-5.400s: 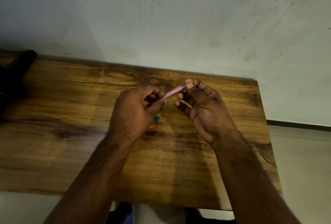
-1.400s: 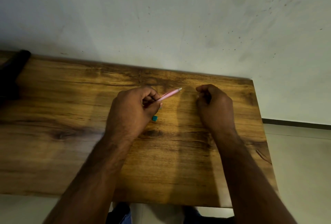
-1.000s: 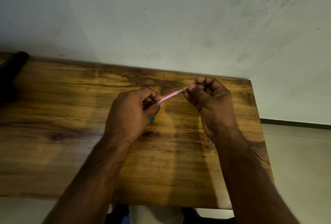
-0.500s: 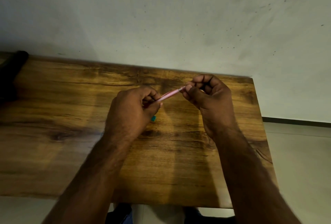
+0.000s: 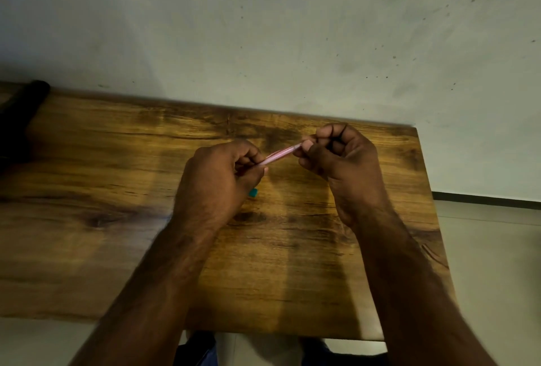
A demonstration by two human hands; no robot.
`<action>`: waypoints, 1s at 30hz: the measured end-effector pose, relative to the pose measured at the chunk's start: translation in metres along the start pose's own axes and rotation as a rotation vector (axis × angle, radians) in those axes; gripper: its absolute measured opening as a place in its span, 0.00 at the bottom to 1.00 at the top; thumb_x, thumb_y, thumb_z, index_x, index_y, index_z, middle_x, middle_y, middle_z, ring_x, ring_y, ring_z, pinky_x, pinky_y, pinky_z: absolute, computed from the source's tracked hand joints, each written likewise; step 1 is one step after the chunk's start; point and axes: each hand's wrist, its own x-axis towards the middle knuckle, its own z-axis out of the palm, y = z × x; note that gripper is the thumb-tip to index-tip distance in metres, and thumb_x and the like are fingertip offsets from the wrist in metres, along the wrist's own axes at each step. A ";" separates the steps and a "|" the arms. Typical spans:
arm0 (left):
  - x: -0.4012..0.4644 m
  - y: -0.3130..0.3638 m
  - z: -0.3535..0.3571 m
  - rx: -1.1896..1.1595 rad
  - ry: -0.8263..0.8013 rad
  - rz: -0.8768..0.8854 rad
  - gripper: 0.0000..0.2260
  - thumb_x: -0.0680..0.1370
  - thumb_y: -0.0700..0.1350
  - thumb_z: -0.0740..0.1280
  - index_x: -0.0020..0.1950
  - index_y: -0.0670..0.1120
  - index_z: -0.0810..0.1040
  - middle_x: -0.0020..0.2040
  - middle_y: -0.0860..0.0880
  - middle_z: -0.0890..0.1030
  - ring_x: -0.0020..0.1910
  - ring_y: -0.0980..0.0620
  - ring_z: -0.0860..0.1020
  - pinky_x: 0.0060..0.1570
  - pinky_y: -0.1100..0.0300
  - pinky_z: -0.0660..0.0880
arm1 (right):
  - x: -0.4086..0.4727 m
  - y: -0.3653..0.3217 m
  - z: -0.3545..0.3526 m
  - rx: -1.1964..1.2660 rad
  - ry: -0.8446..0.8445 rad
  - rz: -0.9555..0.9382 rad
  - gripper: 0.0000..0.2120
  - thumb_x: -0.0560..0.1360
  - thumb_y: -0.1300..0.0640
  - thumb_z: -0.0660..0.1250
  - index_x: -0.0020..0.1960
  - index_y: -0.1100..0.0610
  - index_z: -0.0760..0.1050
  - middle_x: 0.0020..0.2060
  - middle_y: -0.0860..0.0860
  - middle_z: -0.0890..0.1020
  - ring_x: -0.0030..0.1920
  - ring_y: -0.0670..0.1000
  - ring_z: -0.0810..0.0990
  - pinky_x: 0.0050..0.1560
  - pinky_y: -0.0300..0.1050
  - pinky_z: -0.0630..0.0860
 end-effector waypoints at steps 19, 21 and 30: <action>-0.001 0.009 0.012 -0.093 0.049 -0.013 0.07 0.71 0.48 0.79 0.45 0.54 0.84 0.36 0.59 0.82 0.37 0.64 0.80 0.38 0.62 0.80 | -0.007 0.004 0.008 -0.023 -0.033 0.194 0.09 0.78 0.61 0.72 0.57 0.64 0.80 0.46 0.58 0.88 0.44 0.54 0.86 0.47 0.48 0.83; -0.002 0.012 0.016 -0.107 0.050 0.013 0.07 0.70 0.47 0.79 0.44 0.53 0.83 0.35 0.58 0.83 0.36 0.63 0.80 0.38 0.62 0.80 | -0.010 0.006 0.012 -0.041 -0.064 0.230 0.07 0.78 0.60 0.71 0.53 0.63 0.82 0.43 0.57 0.87 0.42 0.53 0.83 0.44 0.46 0.81; -0.001 0.006 0.005 -0.085 0.047 0.024 0.05 0.79 0.52 0.70 0.47 0.52 0.85 0.40 0.56 0.84 0.42 0.59 0.81 0.45 0.53 0.81 | -0.005 0.009 0.000 -0.425 0.084 0.129 0.05 0.78 0.56 0.73 0.51 0.56 0.86 0.38 0.53 0.88 0.36 0.48 0.86 0.43 0.47 0.84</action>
